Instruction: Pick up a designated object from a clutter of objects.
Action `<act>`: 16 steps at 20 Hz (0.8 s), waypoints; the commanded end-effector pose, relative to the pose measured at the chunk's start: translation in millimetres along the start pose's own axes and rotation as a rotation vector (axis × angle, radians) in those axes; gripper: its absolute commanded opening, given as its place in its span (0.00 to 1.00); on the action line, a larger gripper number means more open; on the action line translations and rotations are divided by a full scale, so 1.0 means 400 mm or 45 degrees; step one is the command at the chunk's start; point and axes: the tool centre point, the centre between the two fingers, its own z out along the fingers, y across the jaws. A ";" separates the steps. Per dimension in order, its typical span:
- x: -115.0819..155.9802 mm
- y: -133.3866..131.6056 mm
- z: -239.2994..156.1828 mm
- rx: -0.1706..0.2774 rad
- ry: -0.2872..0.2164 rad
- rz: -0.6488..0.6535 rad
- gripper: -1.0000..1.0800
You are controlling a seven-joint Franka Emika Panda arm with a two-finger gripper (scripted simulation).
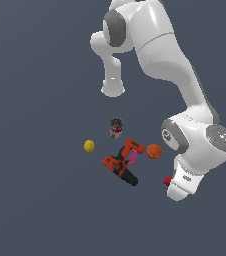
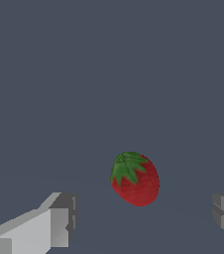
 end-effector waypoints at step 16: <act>0.002 -0.001 0.123 0.000 0.000 -0.005 0.00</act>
